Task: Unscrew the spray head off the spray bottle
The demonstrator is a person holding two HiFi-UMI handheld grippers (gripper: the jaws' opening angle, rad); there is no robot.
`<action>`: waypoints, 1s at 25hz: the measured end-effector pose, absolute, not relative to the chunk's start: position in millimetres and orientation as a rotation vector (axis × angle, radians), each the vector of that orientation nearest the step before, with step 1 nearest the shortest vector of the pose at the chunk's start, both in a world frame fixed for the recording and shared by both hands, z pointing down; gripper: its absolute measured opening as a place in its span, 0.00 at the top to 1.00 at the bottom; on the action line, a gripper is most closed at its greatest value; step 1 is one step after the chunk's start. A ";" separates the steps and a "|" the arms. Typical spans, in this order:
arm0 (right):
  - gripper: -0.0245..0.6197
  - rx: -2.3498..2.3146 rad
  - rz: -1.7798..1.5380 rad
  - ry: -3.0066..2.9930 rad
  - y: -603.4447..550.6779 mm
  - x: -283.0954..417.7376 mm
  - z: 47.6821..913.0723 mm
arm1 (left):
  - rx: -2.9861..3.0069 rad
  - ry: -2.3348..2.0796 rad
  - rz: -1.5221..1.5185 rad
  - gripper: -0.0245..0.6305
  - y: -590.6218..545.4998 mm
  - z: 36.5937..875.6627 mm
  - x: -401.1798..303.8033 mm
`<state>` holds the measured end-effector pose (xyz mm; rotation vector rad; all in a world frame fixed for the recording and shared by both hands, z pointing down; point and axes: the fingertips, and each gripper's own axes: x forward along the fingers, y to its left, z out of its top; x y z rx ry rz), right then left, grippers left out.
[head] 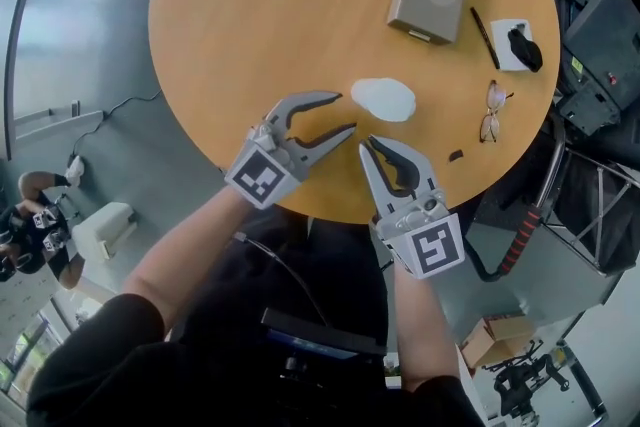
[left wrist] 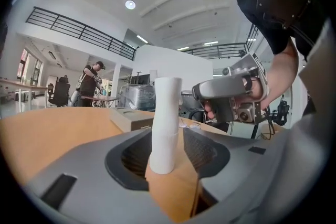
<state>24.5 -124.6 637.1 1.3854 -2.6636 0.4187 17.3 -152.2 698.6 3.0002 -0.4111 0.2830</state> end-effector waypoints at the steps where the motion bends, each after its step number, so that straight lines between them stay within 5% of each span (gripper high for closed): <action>1: 0.92 1.390 0.422 -2.664 -125.0 23.4 641.7 | 3.006 -0.424 0.276 0.63 -153.8 702.0 18.8; 12: 0.92 1.515 0.456 -2.643 -123.0 31.2 667.5 | 3.039 -0.433 0.263 0.43 -164.7 740.4 44.9; 25: 0.92 1.601 0.438 -2.634 -124.8 54.0 671.7 | 3.062 -0.359 0.267 0.40 -168.0 747.3 86.7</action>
